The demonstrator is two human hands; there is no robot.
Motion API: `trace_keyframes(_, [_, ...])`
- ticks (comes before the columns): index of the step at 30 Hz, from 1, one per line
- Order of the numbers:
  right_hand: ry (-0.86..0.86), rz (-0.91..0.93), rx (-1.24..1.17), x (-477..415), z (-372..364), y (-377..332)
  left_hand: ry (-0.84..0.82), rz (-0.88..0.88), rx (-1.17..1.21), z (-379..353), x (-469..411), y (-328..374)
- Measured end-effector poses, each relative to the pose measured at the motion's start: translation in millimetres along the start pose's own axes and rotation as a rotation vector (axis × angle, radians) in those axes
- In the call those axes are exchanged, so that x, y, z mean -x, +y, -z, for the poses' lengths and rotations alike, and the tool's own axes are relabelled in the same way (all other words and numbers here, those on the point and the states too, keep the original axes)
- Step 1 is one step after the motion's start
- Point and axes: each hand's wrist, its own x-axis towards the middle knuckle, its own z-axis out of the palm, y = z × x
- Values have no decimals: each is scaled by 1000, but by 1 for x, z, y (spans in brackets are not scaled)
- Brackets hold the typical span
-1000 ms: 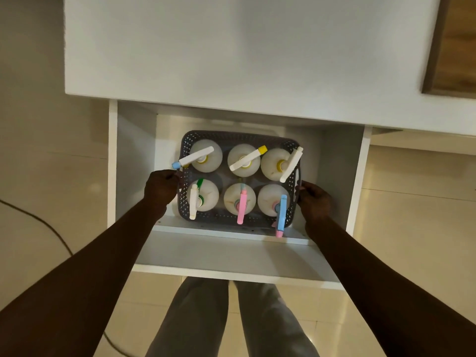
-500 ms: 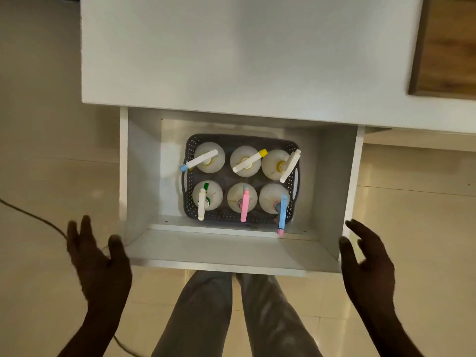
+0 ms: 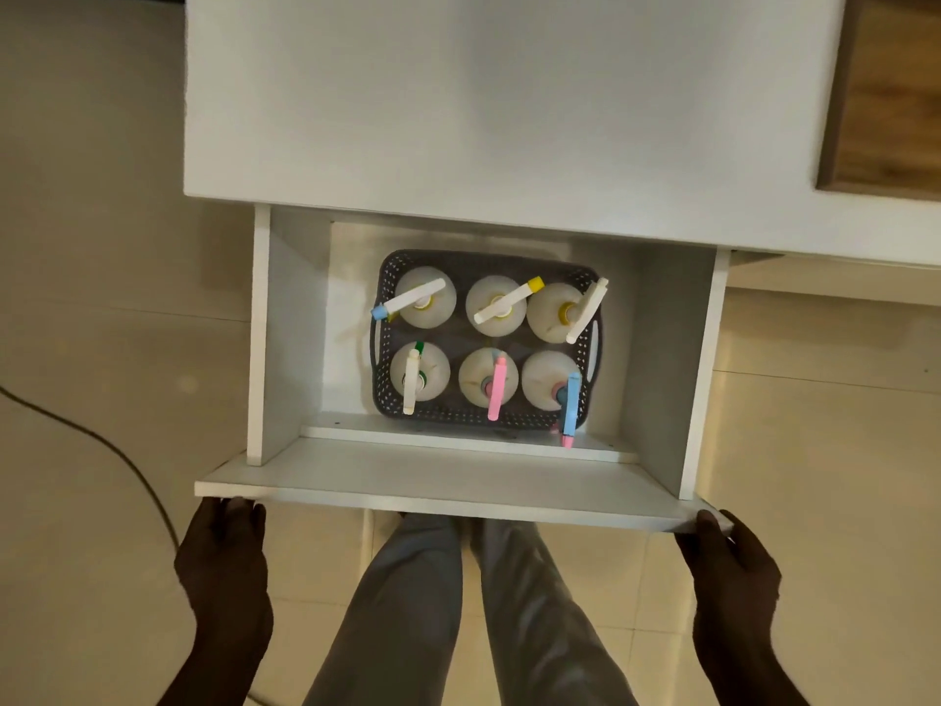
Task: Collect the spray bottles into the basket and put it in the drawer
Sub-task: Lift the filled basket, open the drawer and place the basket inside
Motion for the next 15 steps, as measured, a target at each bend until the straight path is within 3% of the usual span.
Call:
trace_keyframes(6, [-10, 39, -146, -18, -16, -28, -79, -35, 31, -20, -18, 29])
trace_keyframes(15, [-17, 110, -149, -44, -50, -98, -46, -64, 152, -81, -54, 86])
